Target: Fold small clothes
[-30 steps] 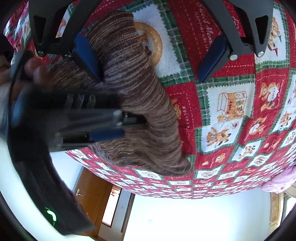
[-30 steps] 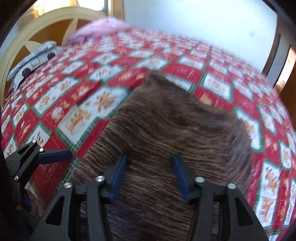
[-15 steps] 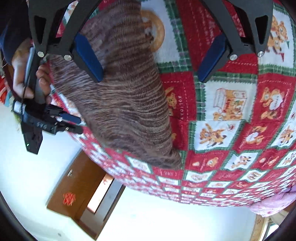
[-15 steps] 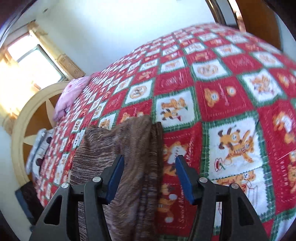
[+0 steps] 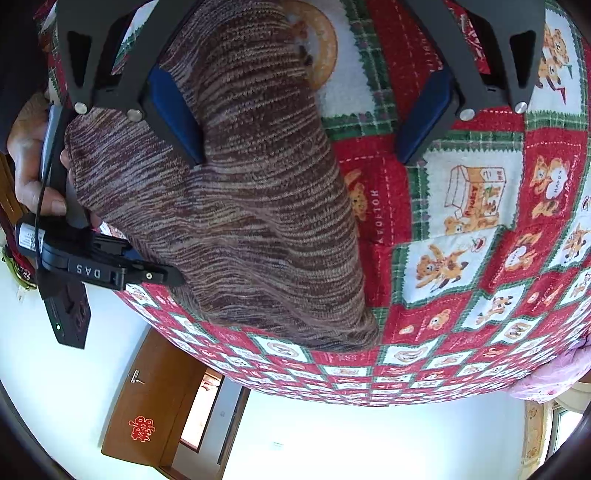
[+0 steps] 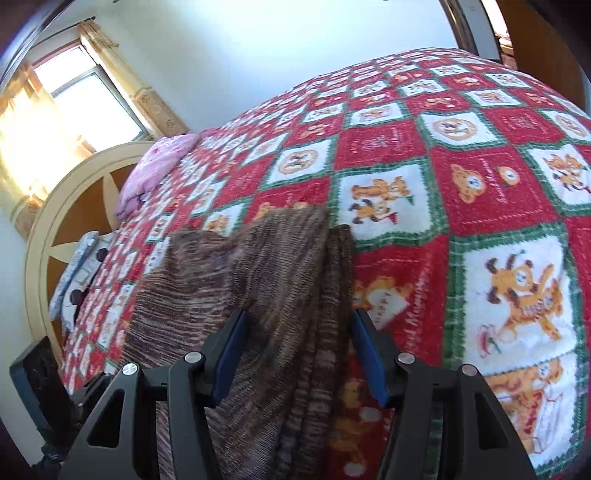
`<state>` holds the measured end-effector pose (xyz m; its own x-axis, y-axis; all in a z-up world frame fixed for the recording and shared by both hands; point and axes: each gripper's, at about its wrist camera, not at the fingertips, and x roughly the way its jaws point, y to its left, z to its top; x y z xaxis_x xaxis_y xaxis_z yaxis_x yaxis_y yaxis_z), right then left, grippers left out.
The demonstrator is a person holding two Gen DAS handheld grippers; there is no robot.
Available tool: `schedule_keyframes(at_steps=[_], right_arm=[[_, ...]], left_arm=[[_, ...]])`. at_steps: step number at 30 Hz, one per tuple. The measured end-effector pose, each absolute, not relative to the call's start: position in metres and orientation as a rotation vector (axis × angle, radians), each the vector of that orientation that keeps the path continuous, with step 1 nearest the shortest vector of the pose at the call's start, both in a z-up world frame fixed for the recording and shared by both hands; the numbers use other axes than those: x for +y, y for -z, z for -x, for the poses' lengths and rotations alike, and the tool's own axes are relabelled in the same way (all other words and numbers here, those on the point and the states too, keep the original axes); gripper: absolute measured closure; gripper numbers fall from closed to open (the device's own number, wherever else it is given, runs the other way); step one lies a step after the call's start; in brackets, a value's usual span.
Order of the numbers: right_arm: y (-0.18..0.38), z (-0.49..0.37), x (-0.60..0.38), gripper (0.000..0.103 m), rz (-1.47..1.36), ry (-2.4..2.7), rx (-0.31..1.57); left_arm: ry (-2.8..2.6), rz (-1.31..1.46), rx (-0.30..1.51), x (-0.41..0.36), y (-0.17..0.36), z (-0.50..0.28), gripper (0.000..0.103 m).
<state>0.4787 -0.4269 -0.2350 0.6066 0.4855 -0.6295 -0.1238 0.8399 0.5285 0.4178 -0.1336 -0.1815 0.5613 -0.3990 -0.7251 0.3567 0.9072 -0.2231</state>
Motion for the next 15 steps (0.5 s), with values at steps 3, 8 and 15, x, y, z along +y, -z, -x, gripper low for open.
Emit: schedule_keyframes(at_steps=[3, 8, 15], right_arm=[[0.238, -0.483, -0.426, 0.053, -0.482, -0.377, 0.869], [0.245, -0.483, -0.433, 0.071, -0.531, -0.350, 0.875], [0.233, -0.476, -0.415, 0.086, -0.439, -0.257, 0.881]], left_arm=[[0.448, 0.056, 0.867, -0.133, 0.182, -0.418, 0.000], [0.456, 0.059, 0.866, -0.133, 0.182, -0.418, 0.000], [0.557, 0.052, 0.857, -0.140, 0.178, -0.414, 0.040]])
